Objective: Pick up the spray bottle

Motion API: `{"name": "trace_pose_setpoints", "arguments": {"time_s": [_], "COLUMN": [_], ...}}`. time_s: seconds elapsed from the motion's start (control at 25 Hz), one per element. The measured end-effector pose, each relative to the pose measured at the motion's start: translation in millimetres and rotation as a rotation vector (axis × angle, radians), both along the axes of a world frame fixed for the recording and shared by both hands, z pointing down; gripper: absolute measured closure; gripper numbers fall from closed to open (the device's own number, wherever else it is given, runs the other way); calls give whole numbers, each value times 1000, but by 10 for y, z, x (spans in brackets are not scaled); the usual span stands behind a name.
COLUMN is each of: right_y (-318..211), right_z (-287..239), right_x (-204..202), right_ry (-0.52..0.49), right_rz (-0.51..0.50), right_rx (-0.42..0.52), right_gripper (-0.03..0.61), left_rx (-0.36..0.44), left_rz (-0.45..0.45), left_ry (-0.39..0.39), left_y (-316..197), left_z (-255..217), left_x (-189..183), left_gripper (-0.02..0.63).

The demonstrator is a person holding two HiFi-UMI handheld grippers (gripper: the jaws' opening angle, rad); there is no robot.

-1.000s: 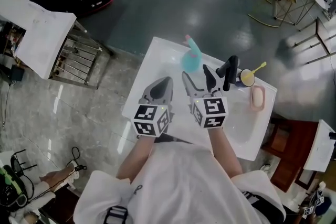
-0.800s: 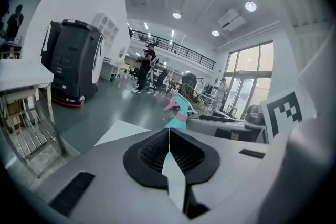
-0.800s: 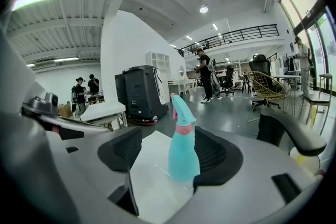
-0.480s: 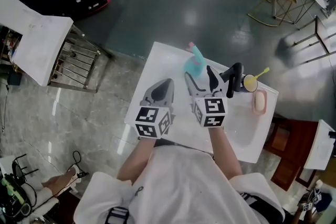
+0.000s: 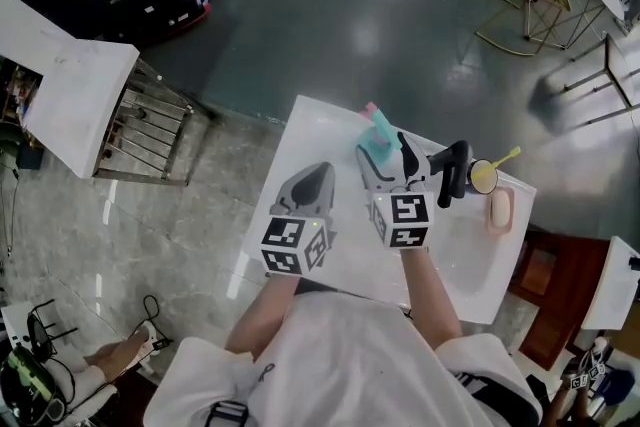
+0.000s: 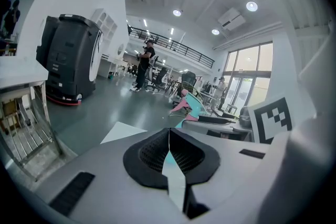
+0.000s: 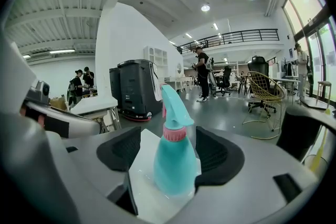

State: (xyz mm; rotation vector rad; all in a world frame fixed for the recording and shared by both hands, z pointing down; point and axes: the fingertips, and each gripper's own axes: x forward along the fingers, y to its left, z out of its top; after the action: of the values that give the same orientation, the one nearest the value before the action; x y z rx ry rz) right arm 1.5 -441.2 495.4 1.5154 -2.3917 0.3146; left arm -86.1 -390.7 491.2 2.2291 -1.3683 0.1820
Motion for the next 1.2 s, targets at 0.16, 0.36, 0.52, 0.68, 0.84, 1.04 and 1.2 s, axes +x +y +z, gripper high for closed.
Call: {"name": "trace_pose_setpoints", "arguments": {"time_s": [0.16, 0.36, 0.52, 0.68, 0.84, 1.04, 1.2], "right_y": [-92, -194, -290, -353, -382, -374, -398], "right_z": [86, 178, 203, 248, 322, 398, 432], "right_x": [10, -38, -66, -92, -122, -130, -69], "right_ry": [8, 19, 14, 18, 35, 89, 83], "right_rz": [-3, -28, -33, -47, -62, -77, -52], "right_rx": [-5, -22, -30, -31, -48, -61, -52], "right_gripper": [264, 264, 264, 264, 264, 264, 264], "left_rx": [8, 2, -1, 8, -5, -6, -3], "left_rz": [9, 15, 18, 12, 18, 15, 16], "left_ry": [-4, -3, -7, -18, -17, -17, -23], "left_y": [-79, -181, -269, -320, -324, -334, -335], "left_z": [46, 90, 109, 135, 183, 203, 212], "left_x": [9, -4, -28, -27, 2, 1, 5], "left_gripper": [588, 588, 588, 588, 588, 588, 588]}}
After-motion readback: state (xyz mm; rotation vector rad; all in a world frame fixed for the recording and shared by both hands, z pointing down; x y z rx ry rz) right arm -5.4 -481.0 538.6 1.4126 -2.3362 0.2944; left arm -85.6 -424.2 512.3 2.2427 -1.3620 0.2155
